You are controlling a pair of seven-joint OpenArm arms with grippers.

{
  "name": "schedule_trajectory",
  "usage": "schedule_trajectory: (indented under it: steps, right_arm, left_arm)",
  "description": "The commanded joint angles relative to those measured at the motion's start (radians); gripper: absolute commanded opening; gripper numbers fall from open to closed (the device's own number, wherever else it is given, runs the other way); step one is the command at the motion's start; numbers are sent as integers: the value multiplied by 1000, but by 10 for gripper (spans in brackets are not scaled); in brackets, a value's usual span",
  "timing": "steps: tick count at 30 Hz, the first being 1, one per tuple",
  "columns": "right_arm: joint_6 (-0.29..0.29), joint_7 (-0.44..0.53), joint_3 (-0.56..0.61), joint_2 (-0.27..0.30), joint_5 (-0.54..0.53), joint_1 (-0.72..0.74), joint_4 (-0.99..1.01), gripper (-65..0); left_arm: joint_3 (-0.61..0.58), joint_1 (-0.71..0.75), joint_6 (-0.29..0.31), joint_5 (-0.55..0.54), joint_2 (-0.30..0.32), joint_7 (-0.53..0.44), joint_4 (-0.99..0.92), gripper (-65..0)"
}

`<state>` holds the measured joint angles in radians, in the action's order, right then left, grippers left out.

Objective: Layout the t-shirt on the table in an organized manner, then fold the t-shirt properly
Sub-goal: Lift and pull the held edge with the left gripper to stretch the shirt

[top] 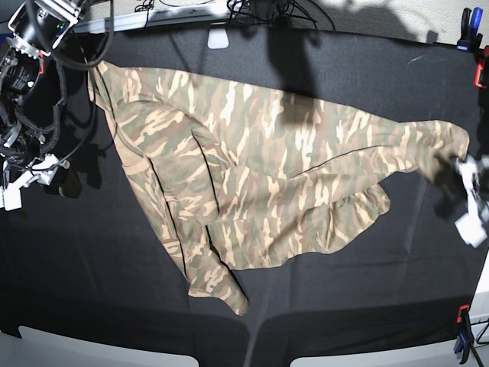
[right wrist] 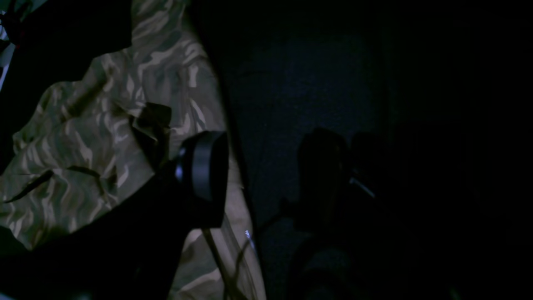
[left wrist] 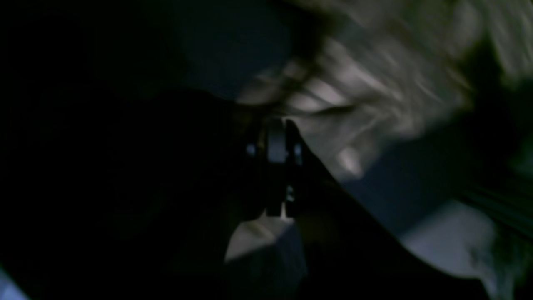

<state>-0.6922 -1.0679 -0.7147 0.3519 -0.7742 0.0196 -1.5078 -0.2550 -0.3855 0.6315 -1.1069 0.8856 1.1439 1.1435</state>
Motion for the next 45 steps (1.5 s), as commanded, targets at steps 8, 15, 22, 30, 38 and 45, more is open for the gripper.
schedule_trajectory:
  steps: [8, 15, 22, 30, 38, 45]
  right_arm:
    - [-6, 24, -4, 22, -22, 16, -18, -343]
    - [-6, 25, -4, 22, -22, 16, -18, -342]
    - [-6, 25, -4, 22, -22, 16, -18, -343]
    - [-6, 28, -4, 22, -22, 16, -18, -343]
    - [-6, 32, -4, 22, -22, 16, -18, -343]
    - [-6, 43, -4, 22, -22, 16, -18, -343]
  left_arm:
    - [248, -20, -83, 172, -100, -111, 17, -650]
    - [303, -2, -191, 398, -165, -204, 39, -650]
    - [303, 167, -329, 571, -168, -263, 320, -650]
    - [303, 419, -464, 673, -169, -255, 618, -650]
    - [350, 639, -489, 713, -220, -243, 660, -650]
    - [465, 875, -486, 714, -252, -223, 872, -650]
